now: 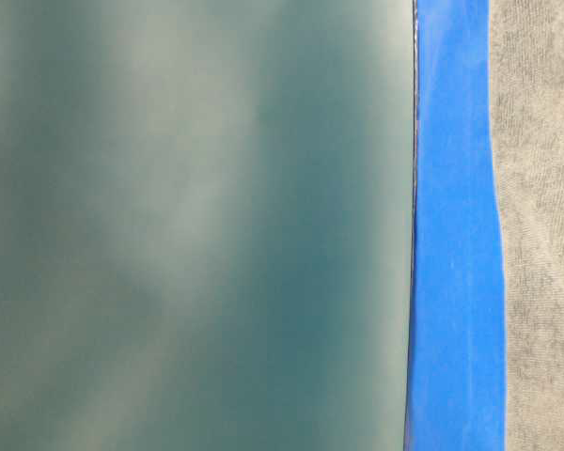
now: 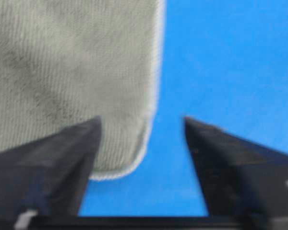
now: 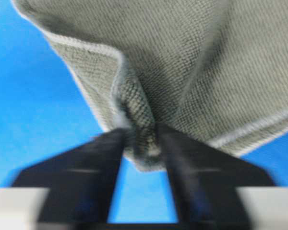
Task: Fold a large towel.
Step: 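Lay the stretched towel flat on the table and release both grippers, then grasp the towel's top-left and top-right corners with both grippers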
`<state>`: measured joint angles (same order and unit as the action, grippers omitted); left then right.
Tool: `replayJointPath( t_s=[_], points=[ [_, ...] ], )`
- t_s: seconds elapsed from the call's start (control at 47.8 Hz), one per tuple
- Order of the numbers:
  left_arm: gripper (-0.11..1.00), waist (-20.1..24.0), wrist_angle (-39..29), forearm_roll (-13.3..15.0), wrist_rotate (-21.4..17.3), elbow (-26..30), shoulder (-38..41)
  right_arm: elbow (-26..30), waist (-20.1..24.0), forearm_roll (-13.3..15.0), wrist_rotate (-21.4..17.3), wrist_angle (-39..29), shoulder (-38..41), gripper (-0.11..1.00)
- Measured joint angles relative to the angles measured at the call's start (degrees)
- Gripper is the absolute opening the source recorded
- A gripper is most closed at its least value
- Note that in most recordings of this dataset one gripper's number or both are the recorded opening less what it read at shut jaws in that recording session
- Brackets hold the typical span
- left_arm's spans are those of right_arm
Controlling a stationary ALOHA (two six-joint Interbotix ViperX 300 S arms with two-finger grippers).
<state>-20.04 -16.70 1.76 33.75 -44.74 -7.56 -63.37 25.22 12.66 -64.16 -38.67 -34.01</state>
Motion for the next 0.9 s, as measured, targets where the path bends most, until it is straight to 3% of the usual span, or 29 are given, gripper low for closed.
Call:
replayJointPath(
  t_s=[0.084, 0.188, 0.314, 0.481, 0.69, 0.9],
  points=[
    [0.81, 0.00, -1.32, -0.18, -2.37, 1.05, -1.32, 1.49, 0.09, 0.97, 0.53, -4.22, -0.53, 0.68],
    [0.78, 1.23, -3.43, -0.26, -6.94, 2.29, -3.96, 4.57, 0.09, 3.43, 1.23, -11.87, -2.02, 0.66],
    [0.78, 6.24, -4.57, -0.26, -13.45, 2.37, -6.68, 7.47, 0.09, 10.11, 1.14, -19.16, -4.92, 0.67],
    [0.78, 16.35, -4.83, -0.26, -21.62, 2.02, -7.29, 7.73, -2.46, 18.90, 0.97, -21.09, -6.59, 0.67],
    [0.78, 28.21, -4.75, -0.35, -28.30, -0.53, -5.71, 5.71, -14.85, 24.79, 1.85, -19.95, -4.83, 0.67],
    [0.78, 35.68, -1.14, -0.35, -30.41, -4.04, -1.14, 0.70, -28.56, 25.14, 7.03, -7.65, 2.11, 0.67]
  ],
)
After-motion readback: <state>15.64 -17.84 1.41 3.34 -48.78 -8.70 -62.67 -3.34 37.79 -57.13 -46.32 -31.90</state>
